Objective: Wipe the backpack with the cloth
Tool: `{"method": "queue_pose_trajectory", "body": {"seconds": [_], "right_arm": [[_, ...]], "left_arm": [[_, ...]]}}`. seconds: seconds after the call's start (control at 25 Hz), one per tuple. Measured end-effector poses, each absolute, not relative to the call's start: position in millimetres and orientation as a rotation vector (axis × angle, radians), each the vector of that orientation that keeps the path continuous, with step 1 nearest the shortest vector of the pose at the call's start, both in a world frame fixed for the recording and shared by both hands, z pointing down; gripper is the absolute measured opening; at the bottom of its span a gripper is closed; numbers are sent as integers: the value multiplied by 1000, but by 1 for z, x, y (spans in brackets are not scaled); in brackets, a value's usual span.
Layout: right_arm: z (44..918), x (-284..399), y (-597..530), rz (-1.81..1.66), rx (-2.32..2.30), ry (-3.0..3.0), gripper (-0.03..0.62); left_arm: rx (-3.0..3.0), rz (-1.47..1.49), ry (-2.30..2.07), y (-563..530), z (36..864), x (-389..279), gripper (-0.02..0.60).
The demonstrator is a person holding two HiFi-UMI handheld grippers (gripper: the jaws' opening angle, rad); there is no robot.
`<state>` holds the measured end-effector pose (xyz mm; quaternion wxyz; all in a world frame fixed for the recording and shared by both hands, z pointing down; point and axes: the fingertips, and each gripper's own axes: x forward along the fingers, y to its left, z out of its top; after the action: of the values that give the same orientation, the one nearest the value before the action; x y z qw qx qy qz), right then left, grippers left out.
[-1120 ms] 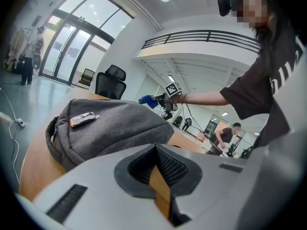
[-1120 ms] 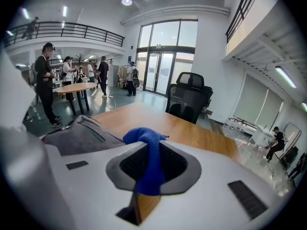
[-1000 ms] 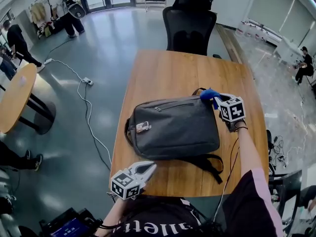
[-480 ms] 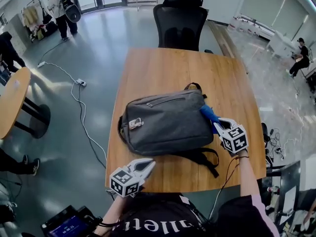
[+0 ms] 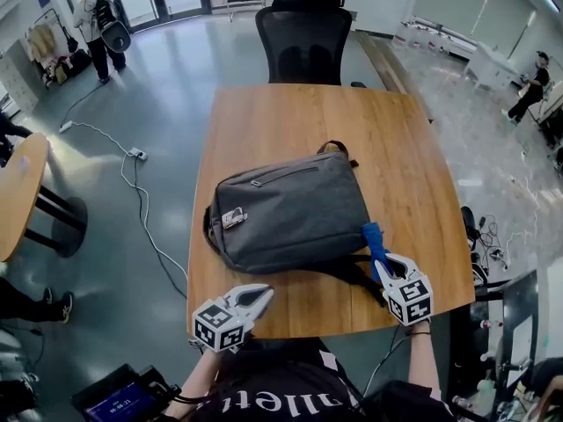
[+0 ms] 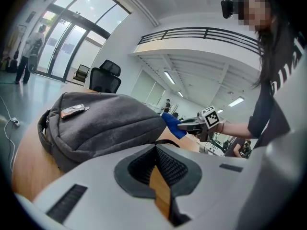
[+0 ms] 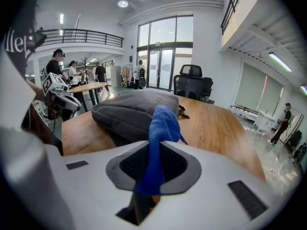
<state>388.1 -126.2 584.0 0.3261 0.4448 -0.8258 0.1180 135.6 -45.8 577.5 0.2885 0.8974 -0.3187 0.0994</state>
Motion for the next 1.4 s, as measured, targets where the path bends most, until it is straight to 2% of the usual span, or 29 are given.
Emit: {"method": "queue_pose_trajectory", "body": {"seconds": [0.32, 0.64, 0.92, 1.24, 1.4], "right_arm": [[579, 357, -94, 392, 1259, -2242, 63], [556, 296, -37, 490, 1366, -2289, 63], [548, 219, 24, 605, 1497, -2268, 63], [539, 114, 94, 679, 1624, -2233, 63], [536, 77, 132, 701, 1697, -2206, 63]], "left_arm": [[2350, 331, -944, -23, 580, 98, 0], [2393, 293, -932, -8, 568, 67, 0], [2470, 258, -856, 29, 554, 13, 0], [2494, 251, -816, 93, 554, -90, 0], [2511, 264, -735, 125, 557, -113, 0]]}}
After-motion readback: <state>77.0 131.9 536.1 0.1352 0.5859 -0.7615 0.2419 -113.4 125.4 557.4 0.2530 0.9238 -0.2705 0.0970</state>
